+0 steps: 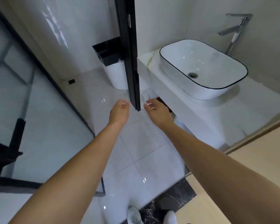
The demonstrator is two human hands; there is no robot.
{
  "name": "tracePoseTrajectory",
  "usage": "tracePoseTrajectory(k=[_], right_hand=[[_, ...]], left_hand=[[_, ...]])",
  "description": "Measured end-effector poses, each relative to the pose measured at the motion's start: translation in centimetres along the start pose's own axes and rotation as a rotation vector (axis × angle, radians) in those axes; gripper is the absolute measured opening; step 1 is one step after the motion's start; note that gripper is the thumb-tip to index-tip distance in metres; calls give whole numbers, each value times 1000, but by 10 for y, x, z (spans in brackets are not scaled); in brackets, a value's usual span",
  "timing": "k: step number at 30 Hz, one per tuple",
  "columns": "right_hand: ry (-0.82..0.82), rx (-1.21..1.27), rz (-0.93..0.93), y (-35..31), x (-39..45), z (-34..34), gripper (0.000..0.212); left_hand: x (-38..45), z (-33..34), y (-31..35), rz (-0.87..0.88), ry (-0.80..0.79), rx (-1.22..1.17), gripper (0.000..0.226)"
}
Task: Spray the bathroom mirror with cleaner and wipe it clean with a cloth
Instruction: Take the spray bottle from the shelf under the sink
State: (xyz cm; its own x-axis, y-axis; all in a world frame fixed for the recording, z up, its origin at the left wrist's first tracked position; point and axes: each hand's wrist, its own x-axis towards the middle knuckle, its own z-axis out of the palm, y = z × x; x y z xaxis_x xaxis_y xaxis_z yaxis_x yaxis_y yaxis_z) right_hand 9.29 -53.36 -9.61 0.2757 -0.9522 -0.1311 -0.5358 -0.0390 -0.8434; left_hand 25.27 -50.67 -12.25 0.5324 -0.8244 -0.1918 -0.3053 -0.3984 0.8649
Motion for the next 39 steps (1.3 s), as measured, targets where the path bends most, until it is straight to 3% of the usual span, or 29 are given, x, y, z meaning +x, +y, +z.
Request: tracePoseTrajectory(k=[4, 12, 22, 28, 35, 39], right_hand=[[2, -4, 5, 56, 51, 53, 34], [96, -44, -15, 253, 138, 153, 34], [472, -30, 66, 453, 220, 168, 37], [649, -11, 120, 512, 249, 149, 38], [819, 19, 101, 524, 253, 140, 29], [966, 22, 79, 526, 270, 115, 60]], left_hand=[[52, 45, -52, 2, 2, -8, 38], [141, 174, -220, 35, -15, -72, 34], [237, 307, -334, 229, -45, -151, 40], [269, 379, -362, 267, -90, -294, 41], [272, 411, -354, 239, -155, -396, 41], [266, 426, -338, 297, -200, -400, 40]])
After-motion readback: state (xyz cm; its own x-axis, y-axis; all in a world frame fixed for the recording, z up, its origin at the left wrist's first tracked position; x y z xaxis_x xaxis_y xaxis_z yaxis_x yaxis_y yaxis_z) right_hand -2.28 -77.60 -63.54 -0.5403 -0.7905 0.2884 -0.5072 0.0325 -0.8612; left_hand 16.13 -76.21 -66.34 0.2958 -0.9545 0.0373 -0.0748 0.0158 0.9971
